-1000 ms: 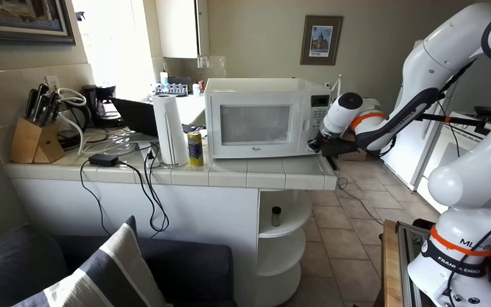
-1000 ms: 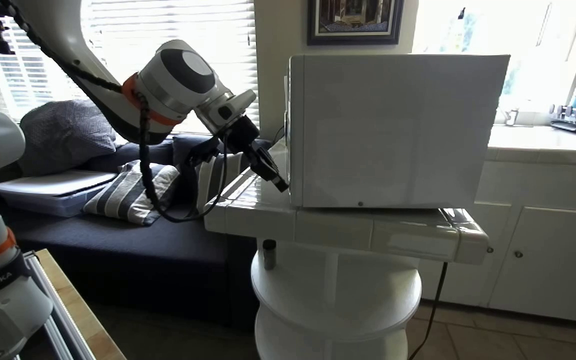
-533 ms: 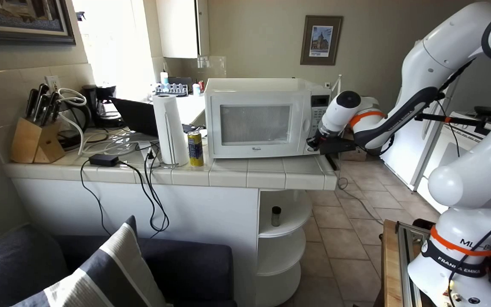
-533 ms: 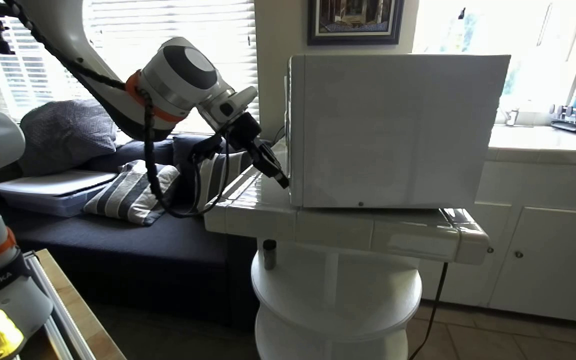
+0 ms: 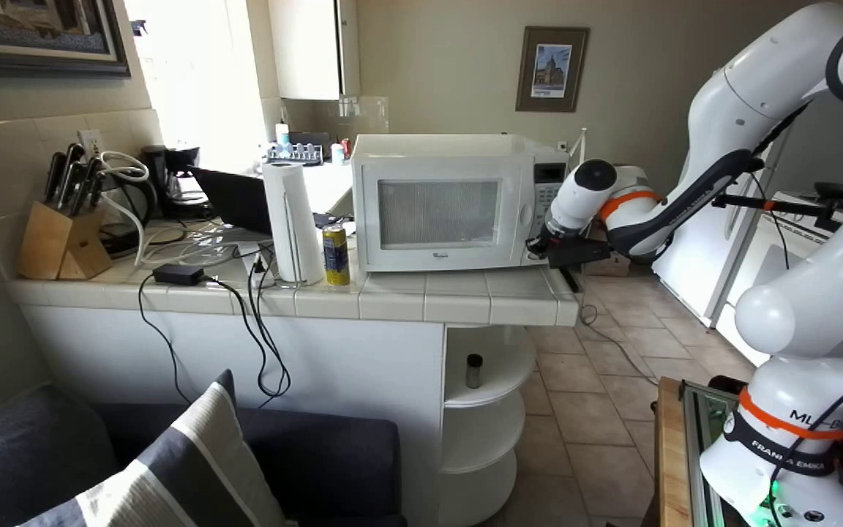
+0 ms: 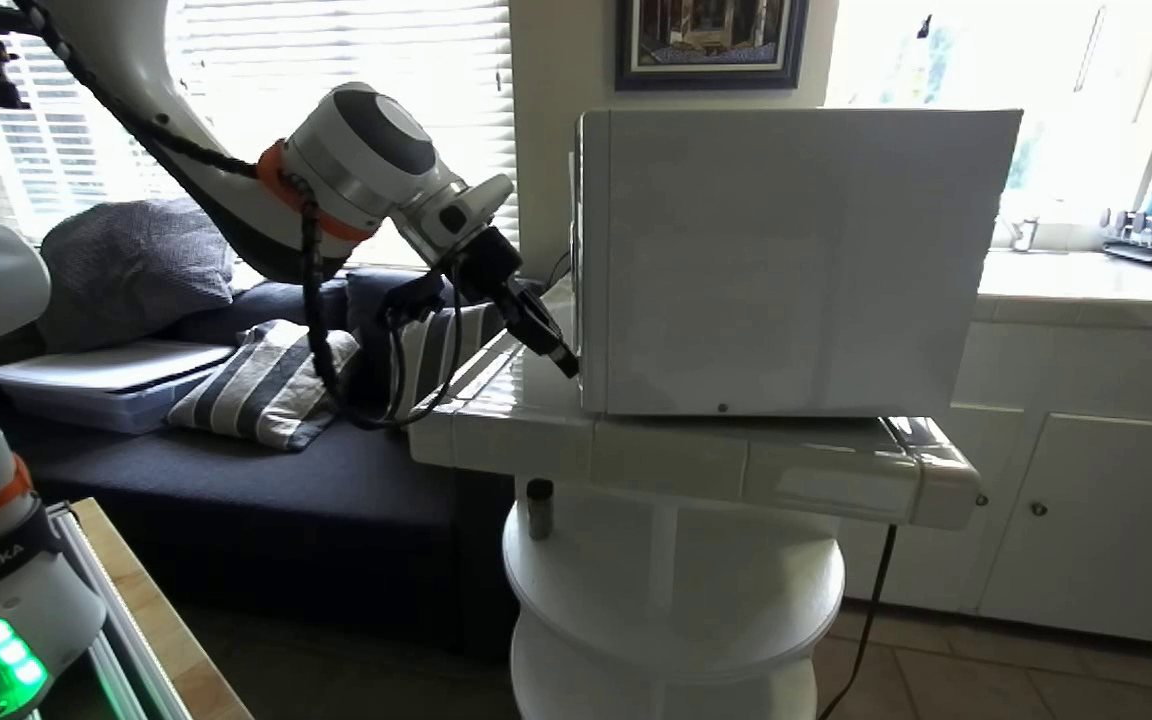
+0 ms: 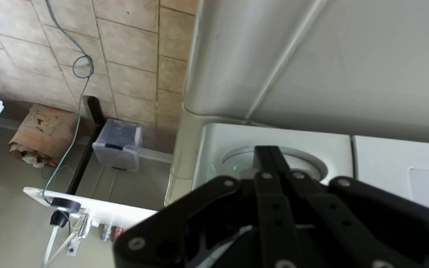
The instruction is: Open the microwave door using the door ejecting button
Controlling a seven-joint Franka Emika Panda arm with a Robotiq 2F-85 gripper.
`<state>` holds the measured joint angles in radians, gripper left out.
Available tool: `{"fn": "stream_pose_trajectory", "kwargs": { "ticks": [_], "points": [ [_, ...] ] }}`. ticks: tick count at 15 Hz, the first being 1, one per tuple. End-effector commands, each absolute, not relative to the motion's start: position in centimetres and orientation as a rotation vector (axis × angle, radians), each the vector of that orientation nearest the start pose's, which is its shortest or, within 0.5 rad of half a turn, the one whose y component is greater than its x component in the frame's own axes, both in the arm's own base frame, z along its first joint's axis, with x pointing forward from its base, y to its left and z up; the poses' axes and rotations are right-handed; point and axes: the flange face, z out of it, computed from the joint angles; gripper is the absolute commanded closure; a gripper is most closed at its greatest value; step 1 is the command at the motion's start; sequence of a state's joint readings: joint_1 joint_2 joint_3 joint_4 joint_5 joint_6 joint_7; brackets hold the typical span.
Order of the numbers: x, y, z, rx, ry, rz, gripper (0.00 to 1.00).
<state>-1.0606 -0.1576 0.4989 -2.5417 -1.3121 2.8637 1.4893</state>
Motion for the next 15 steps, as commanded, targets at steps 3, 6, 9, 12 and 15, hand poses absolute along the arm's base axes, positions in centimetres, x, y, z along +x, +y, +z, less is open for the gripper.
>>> {"fn": "stream_pose_trajectory", "kwargs": {
  "ticks": [3, 6, 9, 12, 15],
  "points": [
    [42.5, -22.0, 34.1, -3.129, 1.296, -1.164, 1.00],
    [42.1, -22.4, 33.2, -3.140, 1.277, -1.175, 1.00],
    [41.4, -22.2, 32.5, -3.164, 1.278, -1.125, 1.00],
    [40.1, -21.4, 32.3, -3.209, 1.267, -1.018, 1.00],
    [38.7, -21.2, 32.0, -3.276, 1.273, -0.830, 1.00]
  ]
}}
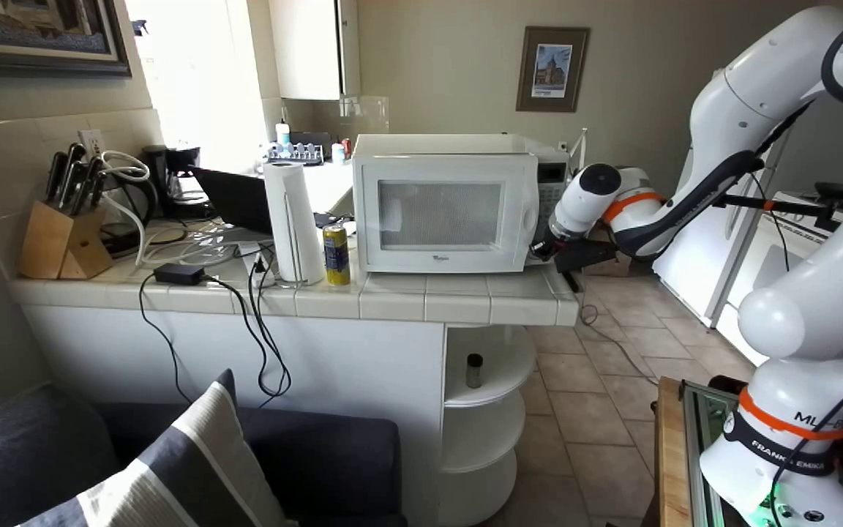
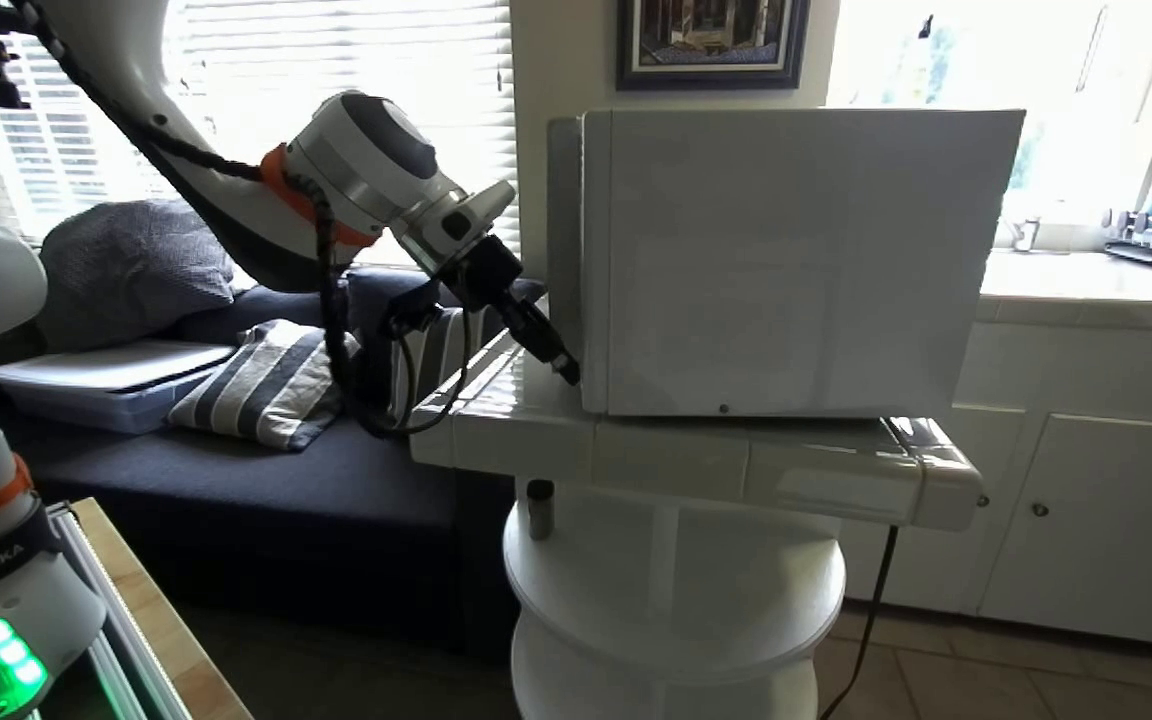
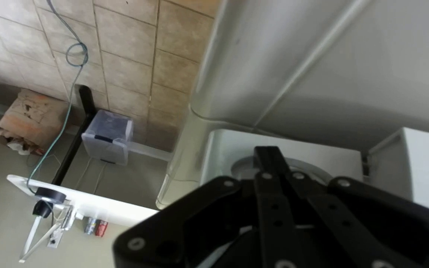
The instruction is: Open the microwave door using the door ejecting button
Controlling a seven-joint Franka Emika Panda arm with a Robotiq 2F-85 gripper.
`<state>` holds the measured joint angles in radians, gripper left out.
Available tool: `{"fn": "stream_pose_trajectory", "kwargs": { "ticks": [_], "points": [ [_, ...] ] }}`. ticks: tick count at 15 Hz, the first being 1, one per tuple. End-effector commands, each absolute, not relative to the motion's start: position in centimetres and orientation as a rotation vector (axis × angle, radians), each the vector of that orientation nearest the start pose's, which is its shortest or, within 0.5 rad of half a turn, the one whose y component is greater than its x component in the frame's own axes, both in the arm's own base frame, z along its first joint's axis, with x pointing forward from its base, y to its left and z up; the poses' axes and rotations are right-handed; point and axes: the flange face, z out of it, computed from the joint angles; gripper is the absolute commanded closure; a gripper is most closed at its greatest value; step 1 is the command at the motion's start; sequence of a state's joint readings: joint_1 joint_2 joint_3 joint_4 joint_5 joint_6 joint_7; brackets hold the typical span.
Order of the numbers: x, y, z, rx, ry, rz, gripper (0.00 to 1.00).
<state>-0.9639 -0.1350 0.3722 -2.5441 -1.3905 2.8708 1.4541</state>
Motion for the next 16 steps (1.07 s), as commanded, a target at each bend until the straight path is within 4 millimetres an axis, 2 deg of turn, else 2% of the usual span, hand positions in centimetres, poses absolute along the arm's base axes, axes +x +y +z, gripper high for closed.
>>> {"fn": "stream_pose_trajectory", "kwargs": {
  "ticks": [1, 4, 8, 10, 16],
  "points": [
    [38.4, -21.2, 32.3, -3.288, 1.267, -0.783, 1.00],
    [37.5, -20.4, 32.9, -3.306, 1.200, -0.628, 1.00],
    [36.1, -19.6, 35.3, -3.275, 1.166, -0.460, 1.00],
    [35.7, -19.0, 37.4, -3.244, 1.159, -0.383, 1.00],
    [34.5, -17.7, 45.8, -3.110, 1.127, -0.173, 1.00]
  ]
}}
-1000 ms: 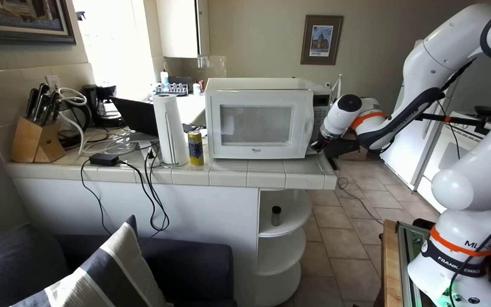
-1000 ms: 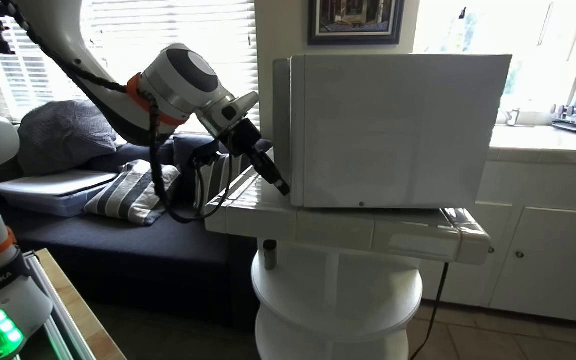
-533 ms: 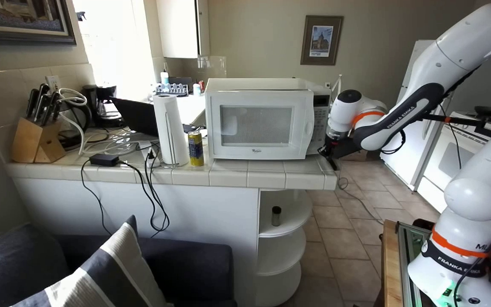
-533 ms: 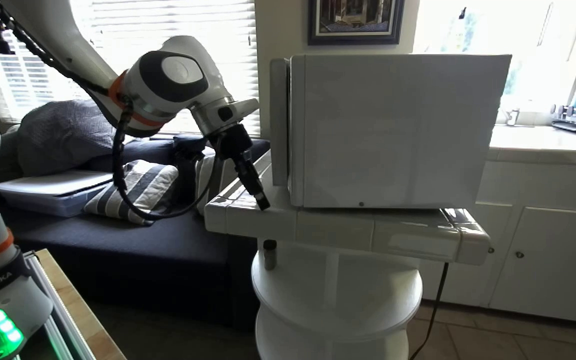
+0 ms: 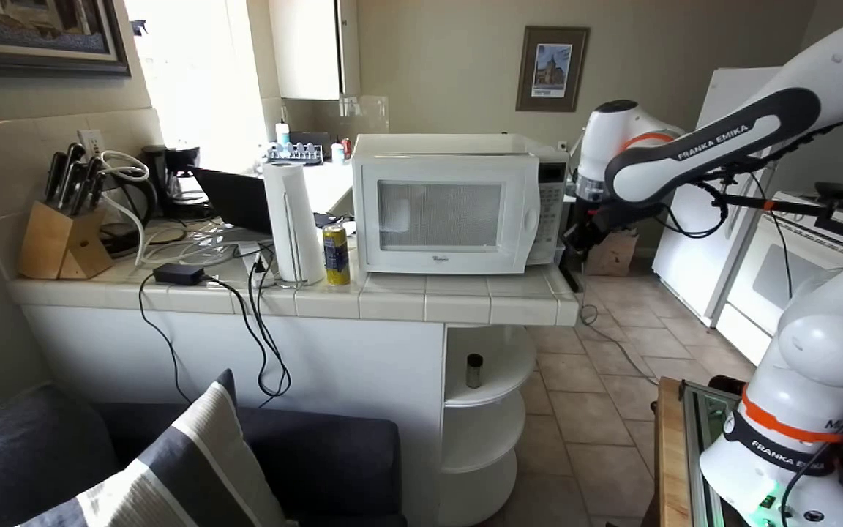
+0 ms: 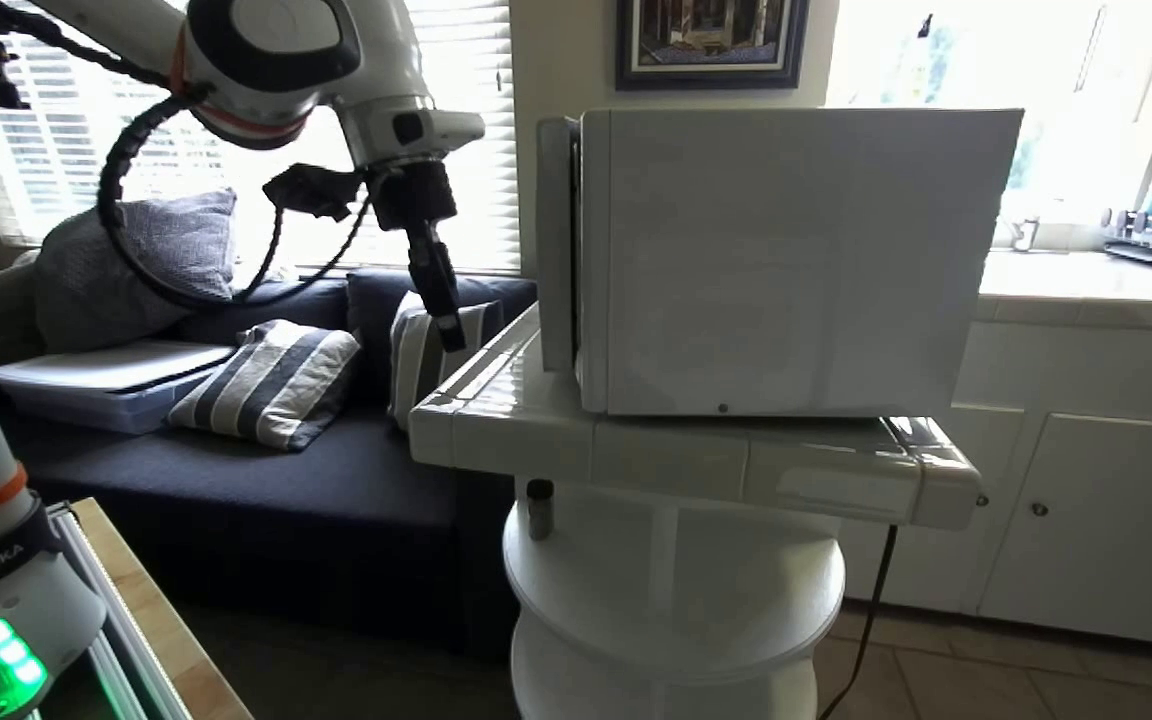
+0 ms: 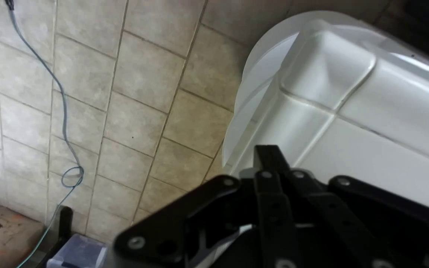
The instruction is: Open the microwave door using the door ejecting button
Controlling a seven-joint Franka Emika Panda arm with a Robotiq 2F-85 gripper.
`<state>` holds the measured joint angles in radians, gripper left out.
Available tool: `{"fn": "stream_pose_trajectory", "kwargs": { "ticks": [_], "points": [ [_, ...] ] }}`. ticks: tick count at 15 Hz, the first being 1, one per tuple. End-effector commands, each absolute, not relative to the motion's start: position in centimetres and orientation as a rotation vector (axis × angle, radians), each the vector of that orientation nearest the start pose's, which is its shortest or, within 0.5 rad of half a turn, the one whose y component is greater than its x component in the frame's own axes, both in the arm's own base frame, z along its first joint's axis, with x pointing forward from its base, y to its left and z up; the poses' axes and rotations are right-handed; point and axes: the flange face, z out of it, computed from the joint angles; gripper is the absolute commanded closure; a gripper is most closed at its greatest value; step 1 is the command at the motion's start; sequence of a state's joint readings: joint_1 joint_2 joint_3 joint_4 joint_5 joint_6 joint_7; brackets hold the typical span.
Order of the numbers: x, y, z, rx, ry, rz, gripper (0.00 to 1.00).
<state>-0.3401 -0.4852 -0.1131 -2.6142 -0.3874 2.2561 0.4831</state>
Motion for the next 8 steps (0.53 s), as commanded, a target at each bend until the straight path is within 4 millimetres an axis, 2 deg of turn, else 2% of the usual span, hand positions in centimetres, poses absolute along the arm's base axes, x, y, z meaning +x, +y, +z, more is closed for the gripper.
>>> {"fn": "stream_pose_trajectory", "kwargs": {
  "ticks": [1, 4, 8],
  "points": [
    [34.4, -17.8, 47.1, -3.079, 1.140, -0.171, 1.00],
    [34.2, -18.5, 50.9, -2.978, 1.207, -0.228, 1.00],
    [34.6, -19.8, 53.9, -2.851, 1.278, -0.388, 1.00]
  ]
}}
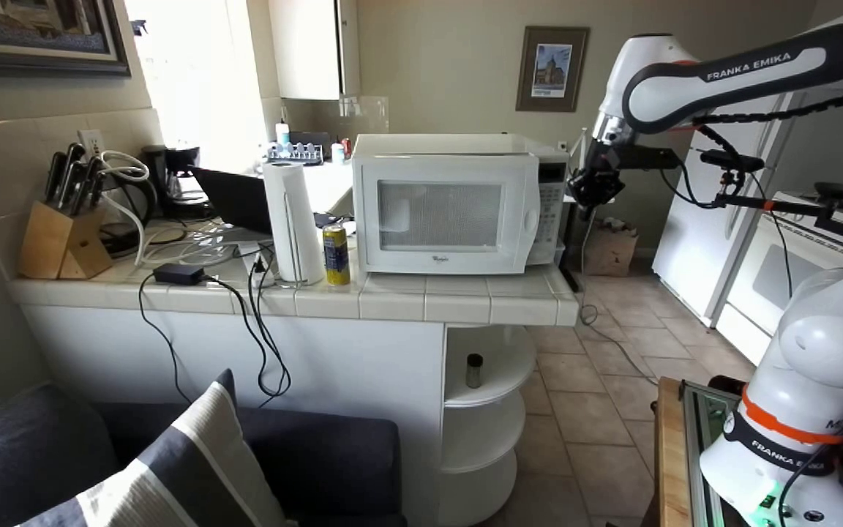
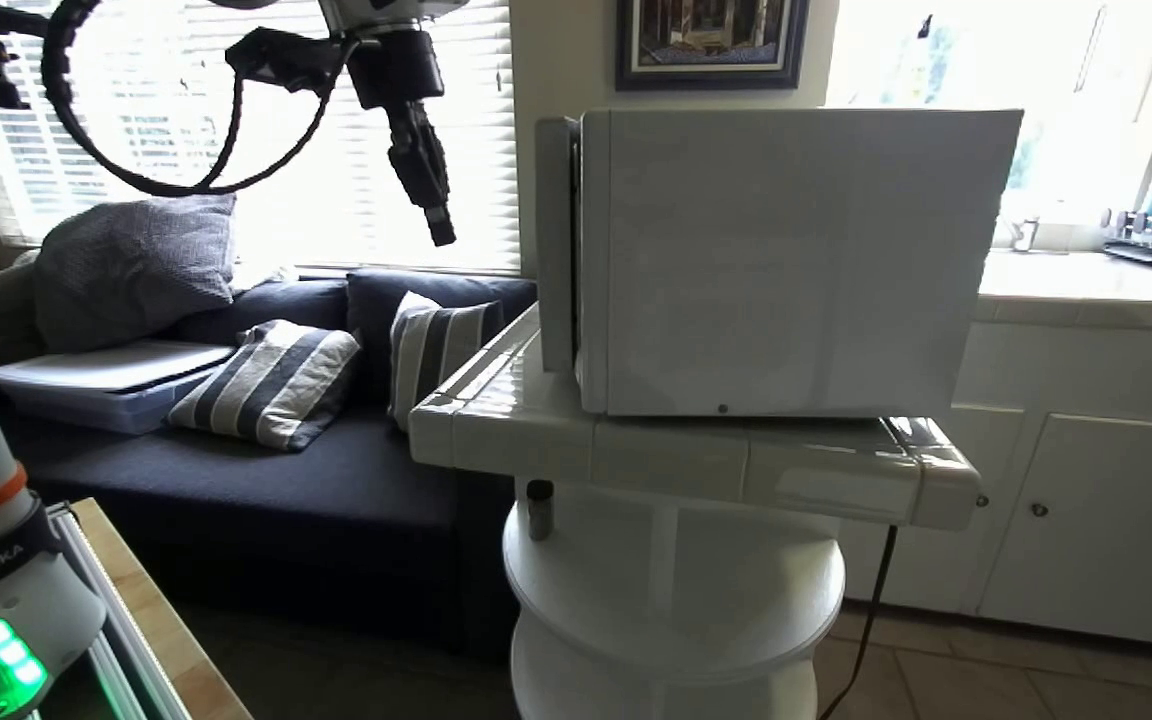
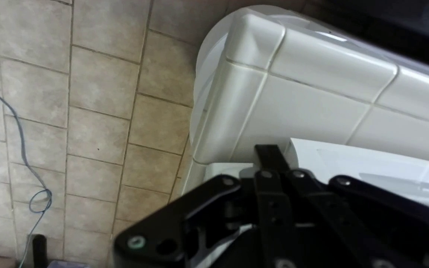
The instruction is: Open the microwave door using the door ejecting button
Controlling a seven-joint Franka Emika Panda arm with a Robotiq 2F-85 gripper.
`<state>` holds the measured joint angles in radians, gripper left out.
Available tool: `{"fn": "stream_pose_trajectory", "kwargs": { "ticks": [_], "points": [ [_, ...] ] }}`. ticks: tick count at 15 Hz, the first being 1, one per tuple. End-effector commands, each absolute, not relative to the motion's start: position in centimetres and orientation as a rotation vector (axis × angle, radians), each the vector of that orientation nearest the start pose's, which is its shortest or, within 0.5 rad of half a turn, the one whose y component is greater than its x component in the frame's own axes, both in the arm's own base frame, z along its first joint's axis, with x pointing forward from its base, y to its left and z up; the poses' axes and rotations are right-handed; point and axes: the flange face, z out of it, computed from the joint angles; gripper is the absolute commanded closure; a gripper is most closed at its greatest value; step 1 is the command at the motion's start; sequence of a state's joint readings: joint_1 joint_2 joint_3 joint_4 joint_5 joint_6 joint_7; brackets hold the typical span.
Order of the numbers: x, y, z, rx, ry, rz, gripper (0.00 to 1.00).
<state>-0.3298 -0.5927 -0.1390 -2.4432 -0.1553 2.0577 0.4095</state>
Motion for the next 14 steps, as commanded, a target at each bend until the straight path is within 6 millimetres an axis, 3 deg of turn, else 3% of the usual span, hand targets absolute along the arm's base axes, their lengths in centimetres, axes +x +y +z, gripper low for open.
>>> {"fn": "stream_pose_trajectory", "kwargs": {
  "ticks": [1, 6, 14],
  "points": [
    [34.8, -20.2, 54.4, -2.812, 1.307, -0.434, 1.00],
    [36.1, -21.8, 55.4, -2.685, 1.342, -0.642, 1.00],
    [39.2, -23.8, 53.7, -2.610, 1.327, -0.785, 1.00]
  ]
}}
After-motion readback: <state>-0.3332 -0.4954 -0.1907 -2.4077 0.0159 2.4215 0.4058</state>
